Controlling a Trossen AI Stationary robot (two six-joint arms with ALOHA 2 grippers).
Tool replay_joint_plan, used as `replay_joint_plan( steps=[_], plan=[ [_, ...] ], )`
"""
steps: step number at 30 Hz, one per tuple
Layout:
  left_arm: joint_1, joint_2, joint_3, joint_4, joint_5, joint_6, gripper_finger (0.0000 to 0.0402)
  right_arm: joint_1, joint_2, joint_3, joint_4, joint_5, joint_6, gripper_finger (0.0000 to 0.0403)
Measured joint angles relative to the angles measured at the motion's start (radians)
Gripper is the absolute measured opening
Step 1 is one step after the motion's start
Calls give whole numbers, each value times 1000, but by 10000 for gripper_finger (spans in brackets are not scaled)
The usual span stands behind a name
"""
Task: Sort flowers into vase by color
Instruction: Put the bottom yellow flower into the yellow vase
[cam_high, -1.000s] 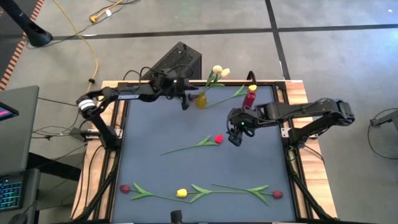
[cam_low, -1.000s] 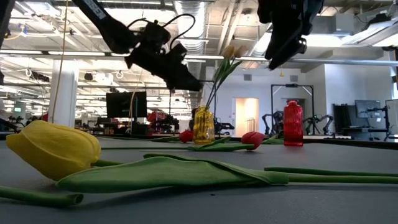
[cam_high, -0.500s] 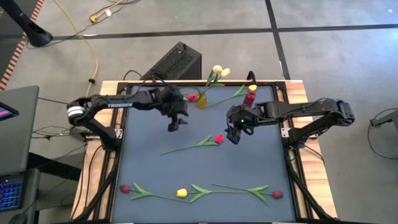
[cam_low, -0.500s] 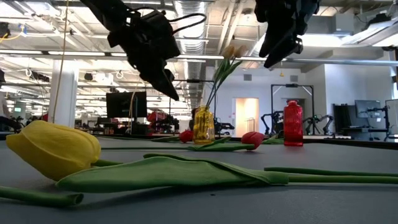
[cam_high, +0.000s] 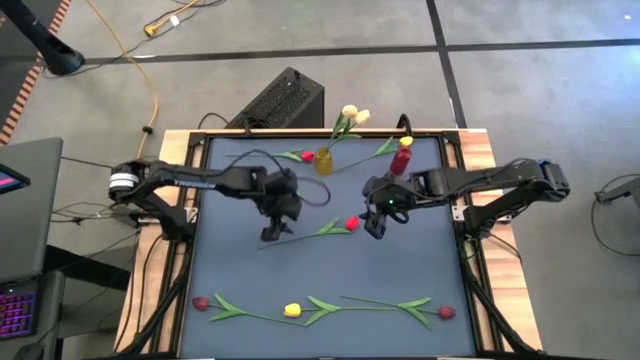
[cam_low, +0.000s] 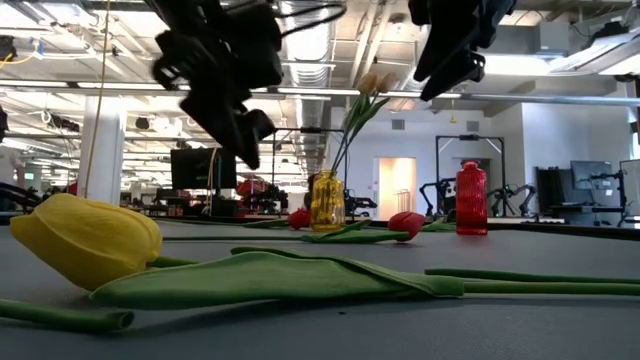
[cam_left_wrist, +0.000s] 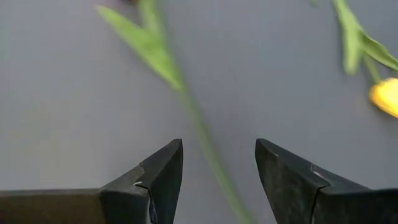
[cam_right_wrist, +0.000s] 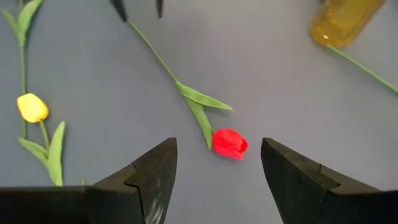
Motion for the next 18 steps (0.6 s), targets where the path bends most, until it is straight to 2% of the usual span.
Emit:
replay_joint_plan(
  steps=[6, 13, 18],
  plan=[
    [-175, 0, 0, -62, -23, -129, 190, 46, 5, 0, 14, 0, -33, 260],
    [-370, 0, 0, -53, -156, -390, 190, 139, 8, 0, 48, -32, -78, 260],
    [-499, 0, 0, -58, -228, -489, 190, 242, 47, 0, 154, -47, -10, 260]
  ],
)
